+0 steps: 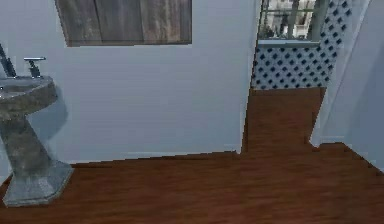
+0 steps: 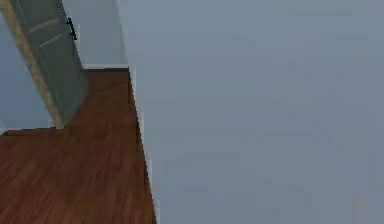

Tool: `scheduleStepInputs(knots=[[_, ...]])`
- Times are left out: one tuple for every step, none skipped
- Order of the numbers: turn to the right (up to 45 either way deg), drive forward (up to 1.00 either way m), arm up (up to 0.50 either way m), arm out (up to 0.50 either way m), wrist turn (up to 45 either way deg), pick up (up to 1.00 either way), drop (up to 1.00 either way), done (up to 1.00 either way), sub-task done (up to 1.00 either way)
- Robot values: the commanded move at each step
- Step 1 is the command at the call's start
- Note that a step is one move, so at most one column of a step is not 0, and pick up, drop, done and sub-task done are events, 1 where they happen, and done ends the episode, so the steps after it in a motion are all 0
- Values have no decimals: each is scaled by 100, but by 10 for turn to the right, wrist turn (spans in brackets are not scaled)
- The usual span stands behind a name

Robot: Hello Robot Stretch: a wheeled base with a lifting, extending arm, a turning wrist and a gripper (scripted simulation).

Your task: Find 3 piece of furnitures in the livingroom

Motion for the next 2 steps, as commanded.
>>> scheduleStepInputs(knots=[[270, 0, 0, 0, 0, 0, 0, 0, 0], [0, 100, 0, 0, 0, 0, 0, 0, 0]])
